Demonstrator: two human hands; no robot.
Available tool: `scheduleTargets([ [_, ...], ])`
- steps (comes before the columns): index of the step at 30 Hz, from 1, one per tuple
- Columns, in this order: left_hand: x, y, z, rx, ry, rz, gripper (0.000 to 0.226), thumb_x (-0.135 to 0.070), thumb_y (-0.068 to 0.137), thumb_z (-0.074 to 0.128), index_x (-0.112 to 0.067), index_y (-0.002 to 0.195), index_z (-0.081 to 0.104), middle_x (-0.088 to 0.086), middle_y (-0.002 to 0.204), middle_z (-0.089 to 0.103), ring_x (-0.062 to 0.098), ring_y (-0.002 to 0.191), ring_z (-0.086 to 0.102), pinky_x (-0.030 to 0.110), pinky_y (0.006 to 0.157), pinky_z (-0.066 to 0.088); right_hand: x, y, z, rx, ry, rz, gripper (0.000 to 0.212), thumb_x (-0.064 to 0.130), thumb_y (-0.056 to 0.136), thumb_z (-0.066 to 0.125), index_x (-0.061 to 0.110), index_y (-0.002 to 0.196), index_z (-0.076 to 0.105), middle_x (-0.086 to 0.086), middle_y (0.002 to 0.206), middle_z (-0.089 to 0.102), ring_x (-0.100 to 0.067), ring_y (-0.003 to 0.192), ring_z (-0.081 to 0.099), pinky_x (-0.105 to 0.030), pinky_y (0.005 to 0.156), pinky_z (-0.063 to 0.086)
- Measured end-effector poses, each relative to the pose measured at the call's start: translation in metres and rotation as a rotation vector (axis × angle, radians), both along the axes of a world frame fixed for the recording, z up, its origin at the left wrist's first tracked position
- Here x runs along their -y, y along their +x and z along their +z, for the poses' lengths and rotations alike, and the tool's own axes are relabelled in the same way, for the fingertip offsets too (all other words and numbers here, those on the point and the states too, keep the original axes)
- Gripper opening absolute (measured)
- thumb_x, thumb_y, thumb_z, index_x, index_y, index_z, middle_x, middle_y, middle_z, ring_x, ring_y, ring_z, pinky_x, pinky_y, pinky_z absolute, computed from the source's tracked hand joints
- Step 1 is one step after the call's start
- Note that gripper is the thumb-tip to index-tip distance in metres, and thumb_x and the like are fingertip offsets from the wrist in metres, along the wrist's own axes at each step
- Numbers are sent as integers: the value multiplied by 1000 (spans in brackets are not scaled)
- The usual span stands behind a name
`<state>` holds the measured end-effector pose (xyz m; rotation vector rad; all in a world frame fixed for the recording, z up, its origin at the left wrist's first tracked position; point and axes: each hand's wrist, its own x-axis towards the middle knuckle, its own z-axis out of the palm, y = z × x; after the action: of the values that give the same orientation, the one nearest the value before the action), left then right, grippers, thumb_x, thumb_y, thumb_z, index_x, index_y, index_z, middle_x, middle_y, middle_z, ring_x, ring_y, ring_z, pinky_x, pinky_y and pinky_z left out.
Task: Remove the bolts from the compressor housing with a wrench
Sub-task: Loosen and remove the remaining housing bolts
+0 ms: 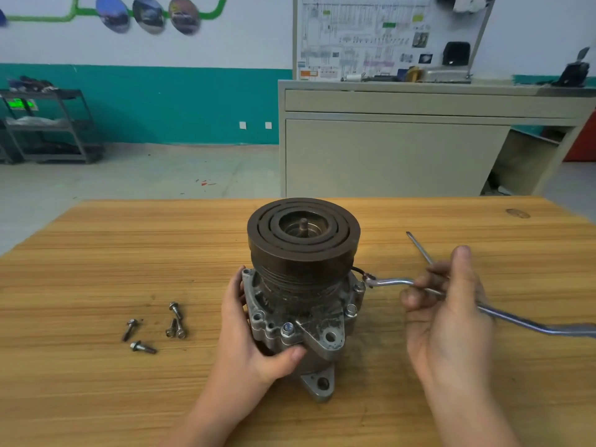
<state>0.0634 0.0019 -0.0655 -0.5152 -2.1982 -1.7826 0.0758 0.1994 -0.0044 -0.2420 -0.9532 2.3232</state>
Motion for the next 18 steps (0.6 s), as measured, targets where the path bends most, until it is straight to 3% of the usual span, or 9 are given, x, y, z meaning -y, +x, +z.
scheduleTargets([
  [3, 0, 1, 1, 8, -3, 9, 116, -84, 45, 68, -42, 138, 12, -38, 134, 34, -10, 130, 33, 0, 97, 28, 14, 13, -2, -42, 131, -59, 19, 39, 78, 61, 26, 65, 65, 5, 61, 58, -6, 51, 58, -18, 43, 47],
  [7, 0, 3, 2, 7, 17, -9, 119, -80, 47, 70, -35, 141, 13, -42, 131, 36, -13, 127, 36, -1, 94, 30, 28, 27, 2, -53, 423, -183, 17, 42, 82, 59, 29, 71, 63, 2, 60, 64, -9, 46, 62, -20, 45, 51],
  [10, 0, 5, 3, 4, 7, -2, 117, -80, 48, 70, -37, 140, 13, -44, 131, 35, -16, 126, 35, -3, 93, 29, 40, 33, 0, -39, 655, -277, 16, 42, 89, 61, 31, 78, 60, 3, 69, 69, -10, 47, 66, -14, 46, 49],
  [12, 0, 5, 3, 1, -5, 8, 118, -81, 48, 68, -35, 141, 13, -40, 134, 34, -16, 127, 34, -2, 94, 28, 42, 34, -2, -3, 706, -306, 13, 43, 85, 59, 34, 76, 60, 6, 70, 69, -7, 44, 63, -11, 45, 45],
  [15, 2, 4, 1, 5, -25, 17, 123, -83, 47, 68, -32, 145, 13, -40, 135, 34, -15, 128, 34, -2, 95, 28, 29, 24, -2, 33, 590, -255, 19, 36, 84, 56, 31, 67, 63, 2, 58, 64, -4, 41, 51, -12, 41, 38],
  [18, 1, 3, 1, 5, -27, 15, 125, -83, 47, 67, -30, 146, 12, -42, 133, 33, -15, 128, 33, -2, 95, 28, 0, -8, 7, 68, 274, 46, 36, 24, 89, 54, 20, 54, 61, 4, 43, 49, -6, 34, 38, -15, 35, 29],
])
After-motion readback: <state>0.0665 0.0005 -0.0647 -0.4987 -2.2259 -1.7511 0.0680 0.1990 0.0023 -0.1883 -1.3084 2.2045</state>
